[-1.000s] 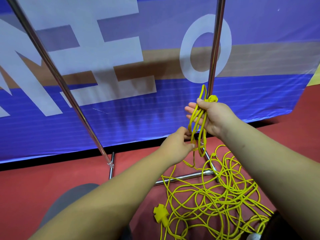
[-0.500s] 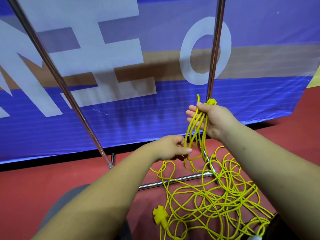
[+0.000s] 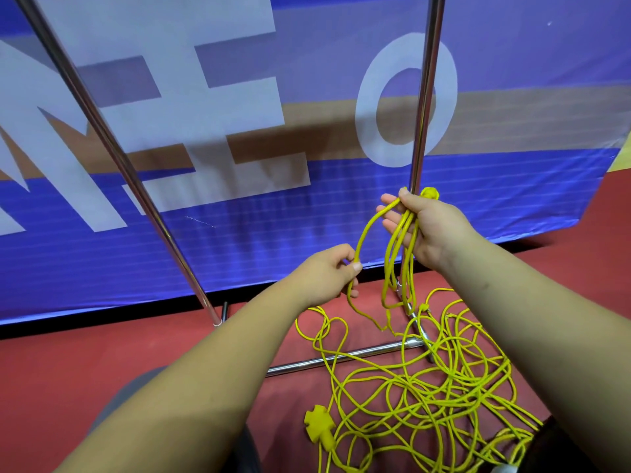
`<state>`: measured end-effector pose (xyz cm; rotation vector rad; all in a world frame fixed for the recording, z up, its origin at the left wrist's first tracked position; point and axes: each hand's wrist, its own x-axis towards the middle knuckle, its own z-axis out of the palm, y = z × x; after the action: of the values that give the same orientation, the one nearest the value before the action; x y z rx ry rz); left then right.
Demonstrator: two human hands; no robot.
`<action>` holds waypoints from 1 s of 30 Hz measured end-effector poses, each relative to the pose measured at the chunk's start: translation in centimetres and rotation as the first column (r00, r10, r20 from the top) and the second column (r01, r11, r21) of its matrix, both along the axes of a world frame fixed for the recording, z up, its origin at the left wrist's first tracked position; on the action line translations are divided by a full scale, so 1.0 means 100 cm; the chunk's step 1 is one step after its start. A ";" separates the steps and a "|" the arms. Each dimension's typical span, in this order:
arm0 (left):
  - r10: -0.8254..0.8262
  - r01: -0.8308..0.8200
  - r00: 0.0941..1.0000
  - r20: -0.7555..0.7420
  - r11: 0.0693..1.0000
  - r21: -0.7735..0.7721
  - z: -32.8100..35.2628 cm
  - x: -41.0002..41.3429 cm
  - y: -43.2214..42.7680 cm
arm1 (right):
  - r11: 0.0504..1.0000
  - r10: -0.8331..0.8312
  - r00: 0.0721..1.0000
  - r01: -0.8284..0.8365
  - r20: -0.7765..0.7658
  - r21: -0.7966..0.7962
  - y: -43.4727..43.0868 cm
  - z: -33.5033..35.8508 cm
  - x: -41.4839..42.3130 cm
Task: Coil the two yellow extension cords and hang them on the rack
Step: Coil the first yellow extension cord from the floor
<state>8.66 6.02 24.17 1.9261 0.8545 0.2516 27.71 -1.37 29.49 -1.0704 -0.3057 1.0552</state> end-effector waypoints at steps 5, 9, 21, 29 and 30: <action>0.011 -0.018 0.993 0.120 0.998 0.054 0.016 -0.002 -0.003 | 1.000 0.001 1.000 -0.001 -0.010 -0.004 0.001 -0.003 0.006; -0.062 0.051 0.990 0.125 0.995 0.083 0.039 -0.013 -0.007 | 1.000 0.013 0.999 -0.013 -0.039 -0.008 0.000 -0.003 0.008; -0.528 0.511 0.790 -0.313 0.848 -0.140 0.032 -0.042 0.000 | 0.977 0.196 0.972 -0.206 -0.133 -0.063 -0.003 0.006 0.011; -0.369 0.498 0.615 -0.697 0.867 -0.020 -0.020 -0.032 0.021 | 0.933 0.357 0.926 -0.361 -0.124 -0.008 -0.011 0.026 -0.001; -0.361 0.505 0.574 -0.735 0.863 -0.030 -0.028 -0.031 0.023 | 0.925 0.378 0.916 -0.380 -0.134 0.011 -0.012 0.030 -0.002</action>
<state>5.54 8.28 21.34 2.3749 0.8106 -0.8348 27.54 -2.61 32.44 -0.9682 -0.4081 1.4735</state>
